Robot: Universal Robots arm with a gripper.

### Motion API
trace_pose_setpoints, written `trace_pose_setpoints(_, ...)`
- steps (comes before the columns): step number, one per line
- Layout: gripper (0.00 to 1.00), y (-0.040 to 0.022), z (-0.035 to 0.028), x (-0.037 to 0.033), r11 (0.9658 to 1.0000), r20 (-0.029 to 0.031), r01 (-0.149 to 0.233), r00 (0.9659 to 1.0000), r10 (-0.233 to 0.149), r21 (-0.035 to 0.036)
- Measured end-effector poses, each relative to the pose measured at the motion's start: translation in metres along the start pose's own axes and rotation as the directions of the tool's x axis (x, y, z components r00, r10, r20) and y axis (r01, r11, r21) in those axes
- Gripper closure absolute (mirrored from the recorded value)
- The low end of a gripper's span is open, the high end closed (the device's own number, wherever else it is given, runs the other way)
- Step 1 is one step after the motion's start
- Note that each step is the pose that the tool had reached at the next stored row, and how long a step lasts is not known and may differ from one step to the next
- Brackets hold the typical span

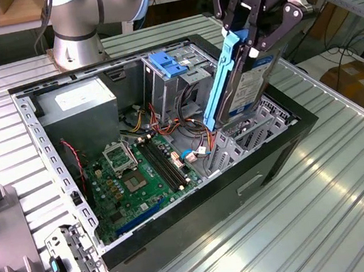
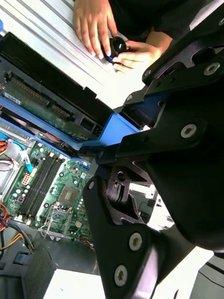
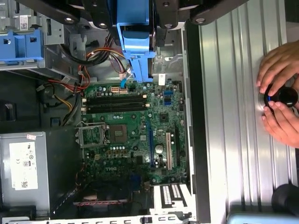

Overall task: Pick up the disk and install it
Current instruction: 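Insert the disk into the insertion slot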

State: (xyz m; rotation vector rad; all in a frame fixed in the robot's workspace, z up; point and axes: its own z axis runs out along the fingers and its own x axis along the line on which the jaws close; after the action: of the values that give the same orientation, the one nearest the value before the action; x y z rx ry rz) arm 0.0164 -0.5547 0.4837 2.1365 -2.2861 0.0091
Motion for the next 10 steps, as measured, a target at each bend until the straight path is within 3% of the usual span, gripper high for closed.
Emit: trace_pose_setpoints(10, 0.63, -0.0225, 0.005, 0.0007, 1.0, -0.0006, 0.0, 1.0, 0.0, 0.0)
